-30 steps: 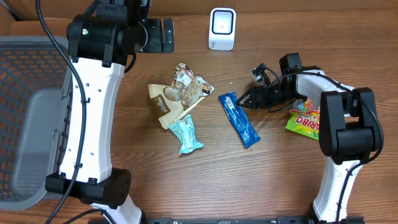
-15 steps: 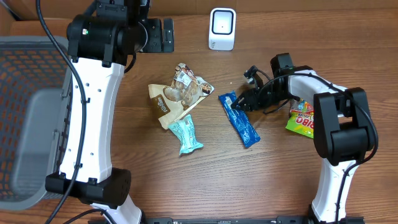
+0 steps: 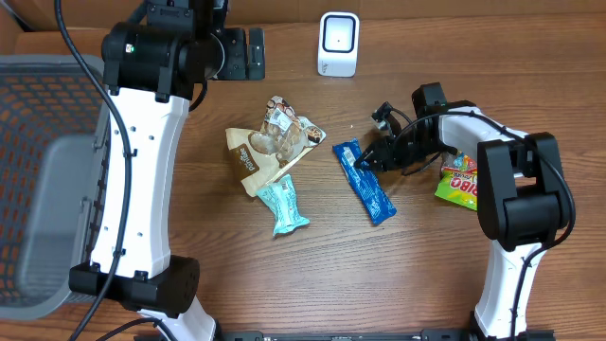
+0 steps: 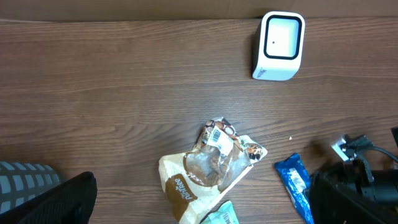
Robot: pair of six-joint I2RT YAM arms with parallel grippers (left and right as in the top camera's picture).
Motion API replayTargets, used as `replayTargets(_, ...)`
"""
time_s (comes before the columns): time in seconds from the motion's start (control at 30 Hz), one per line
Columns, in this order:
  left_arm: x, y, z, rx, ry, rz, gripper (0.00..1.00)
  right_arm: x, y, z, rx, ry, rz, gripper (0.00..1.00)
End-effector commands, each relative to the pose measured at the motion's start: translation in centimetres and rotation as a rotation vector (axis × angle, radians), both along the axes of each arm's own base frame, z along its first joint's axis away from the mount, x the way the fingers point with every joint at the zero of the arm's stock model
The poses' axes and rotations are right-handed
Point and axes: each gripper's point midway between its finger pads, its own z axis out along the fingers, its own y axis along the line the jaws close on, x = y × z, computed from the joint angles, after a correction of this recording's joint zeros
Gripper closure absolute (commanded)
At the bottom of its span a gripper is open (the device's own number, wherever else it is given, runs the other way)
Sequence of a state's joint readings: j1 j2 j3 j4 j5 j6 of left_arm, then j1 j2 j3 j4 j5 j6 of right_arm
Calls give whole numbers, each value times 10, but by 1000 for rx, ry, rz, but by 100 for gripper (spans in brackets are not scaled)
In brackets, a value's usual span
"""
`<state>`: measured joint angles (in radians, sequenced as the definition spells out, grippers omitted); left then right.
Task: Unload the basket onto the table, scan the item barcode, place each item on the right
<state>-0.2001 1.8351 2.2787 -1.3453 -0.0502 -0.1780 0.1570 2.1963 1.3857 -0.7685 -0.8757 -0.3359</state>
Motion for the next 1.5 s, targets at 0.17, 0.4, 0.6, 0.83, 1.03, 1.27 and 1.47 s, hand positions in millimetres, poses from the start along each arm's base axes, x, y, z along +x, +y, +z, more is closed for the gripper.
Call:
replayTargets(0.17,3,3,-5,4,10,16,0,-19,-17,-35,-131,61,23,67)
replayTargets(0.4,3,3,-5,4,10,16,0,-15,-16,-30,-133,101,-18,96)
replayTargets(0.6,3,3,-5,3,10,17,0,24,-34,33,-312,-2,-123,96)
replayTargets(0.83,3,3,-5,3,10,17,0,102,-92,104,-898,-372,-625,96)
replayTargets(1.03,3,3,-5,3,10,17,0,156,-85,181,-1180,-911,-782,96)
replayTargets(1.27,3,3,-5,3,10,17,0,204,-63,240,-1193,-1273,-744,96)
replayTargets(1.47,3,3,-5,3,10,17,0,237,-26,209,-1239,-1478,-400,96)
